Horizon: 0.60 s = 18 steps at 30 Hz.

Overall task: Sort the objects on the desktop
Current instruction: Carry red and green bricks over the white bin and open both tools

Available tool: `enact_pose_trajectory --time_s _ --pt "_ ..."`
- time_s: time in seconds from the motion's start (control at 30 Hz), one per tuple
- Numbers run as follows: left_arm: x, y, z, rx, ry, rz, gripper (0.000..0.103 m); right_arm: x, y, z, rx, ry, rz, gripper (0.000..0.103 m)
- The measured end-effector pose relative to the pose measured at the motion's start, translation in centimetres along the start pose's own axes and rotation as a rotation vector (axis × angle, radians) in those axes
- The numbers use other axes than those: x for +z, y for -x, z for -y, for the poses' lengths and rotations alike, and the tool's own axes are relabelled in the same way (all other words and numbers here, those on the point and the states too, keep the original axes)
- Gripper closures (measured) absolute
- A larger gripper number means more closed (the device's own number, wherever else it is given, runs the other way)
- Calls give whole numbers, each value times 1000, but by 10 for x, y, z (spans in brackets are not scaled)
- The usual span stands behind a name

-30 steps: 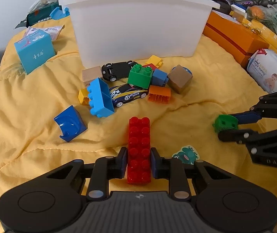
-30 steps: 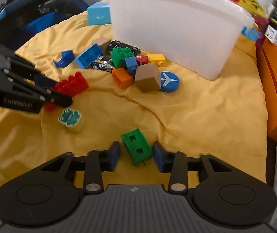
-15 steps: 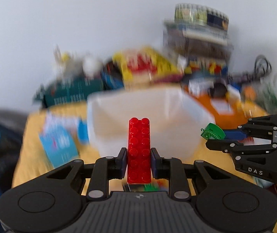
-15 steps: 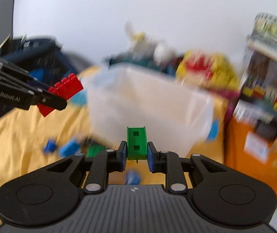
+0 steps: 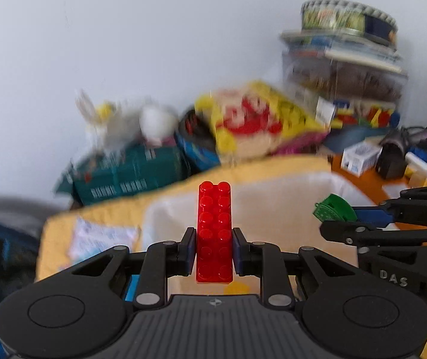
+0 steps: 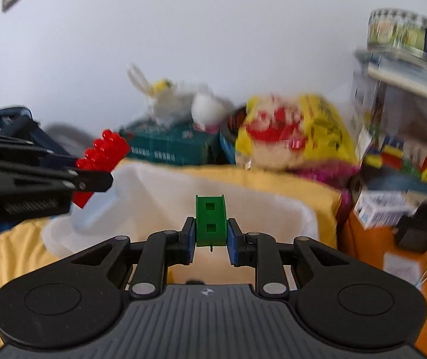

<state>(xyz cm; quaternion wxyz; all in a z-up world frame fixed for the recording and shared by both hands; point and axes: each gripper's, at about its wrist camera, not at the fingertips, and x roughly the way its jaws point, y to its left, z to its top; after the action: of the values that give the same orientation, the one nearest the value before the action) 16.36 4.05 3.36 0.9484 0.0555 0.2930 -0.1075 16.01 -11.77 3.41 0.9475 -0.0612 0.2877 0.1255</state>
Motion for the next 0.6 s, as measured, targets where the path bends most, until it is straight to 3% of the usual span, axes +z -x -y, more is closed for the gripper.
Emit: enact_pose_trajectory --time_s 0.07,0.13,0.27,0.37,0.47,0.6 --pt "-8 -10 2 -6 11 -36 75 -7 -8 -2 2 2 -30 76" --pt "-13 -9 1 -15 19 -43 73 -10 -7 -4 1 10 -45 66" --pt "-8 8 -1 -31 33 -15 57 -10 3 -4 8 16 -16 65" --pt "-4 30 -2 -50 34 19 52 -7 20 -3 20 13 23 63" --pt "-7 49 0 -59 14 37 42 -6 39 -3 34 26 73 54" --pt "-24 75 4 -57 -4 28 38 -8 63 -1 63 20 112 50"
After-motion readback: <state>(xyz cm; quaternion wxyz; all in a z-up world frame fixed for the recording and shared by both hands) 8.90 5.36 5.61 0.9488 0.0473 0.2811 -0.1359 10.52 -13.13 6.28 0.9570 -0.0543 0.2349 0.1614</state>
